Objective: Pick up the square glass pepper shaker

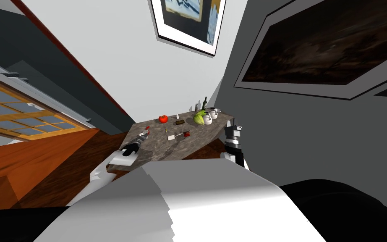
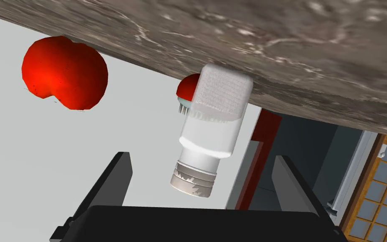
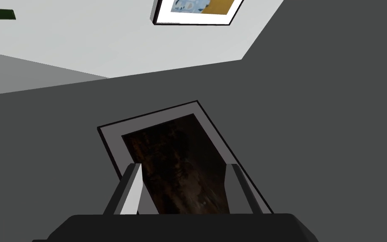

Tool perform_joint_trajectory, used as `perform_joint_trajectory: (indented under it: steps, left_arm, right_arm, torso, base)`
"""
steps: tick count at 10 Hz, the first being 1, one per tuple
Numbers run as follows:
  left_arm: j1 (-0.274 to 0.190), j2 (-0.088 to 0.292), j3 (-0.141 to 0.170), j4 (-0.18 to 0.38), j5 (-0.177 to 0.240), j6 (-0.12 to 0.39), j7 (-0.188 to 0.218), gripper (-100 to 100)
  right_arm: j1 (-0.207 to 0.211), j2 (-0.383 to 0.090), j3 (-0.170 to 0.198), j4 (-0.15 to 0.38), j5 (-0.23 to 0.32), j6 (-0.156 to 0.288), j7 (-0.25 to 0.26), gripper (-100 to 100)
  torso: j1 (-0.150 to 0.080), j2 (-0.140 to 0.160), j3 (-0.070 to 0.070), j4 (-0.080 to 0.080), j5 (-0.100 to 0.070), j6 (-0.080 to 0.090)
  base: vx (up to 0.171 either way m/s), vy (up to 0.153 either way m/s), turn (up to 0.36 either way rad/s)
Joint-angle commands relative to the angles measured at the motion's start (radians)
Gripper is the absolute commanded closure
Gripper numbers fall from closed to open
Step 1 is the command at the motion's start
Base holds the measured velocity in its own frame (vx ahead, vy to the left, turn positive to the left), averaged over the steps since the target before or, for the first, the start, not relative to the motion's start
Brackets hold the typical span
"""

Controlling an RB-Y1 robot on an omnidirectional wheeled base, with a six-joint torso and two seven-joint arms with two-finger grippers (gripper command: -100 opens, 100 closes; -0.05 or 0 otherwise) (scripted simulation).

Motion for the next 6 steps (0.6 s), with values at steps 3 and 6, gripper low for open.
perform_joint_trajectory:
  steps: [3, 6]
  left_arm:
    - [-0.007, 0.030, -0.005, 0.034, -0.010, 0.034, -0.039, -100]
    - [-0.035, 0.032, 0.006, 0.087, -0.012, 0.029, -0.038, -100]
  right_arm:
    - [0.000, 0.000, 0.000, 0.000, 0.000, 0.000, 0.000, 0]
    - [0.000, 0.000, 0.000, 0.000, 0.000, 0.000, 0.000, 0]
  torso:
    - [0.000, 0.000, 0.000, 0.000, 0.000, 0.000]
    - [0.003, 0.005, 0.003, 0.001, 0.001, 0.000]
  base:
    - [0.054, -0.048, -0.019]
    - [-0.019, -0.001, -0.081]
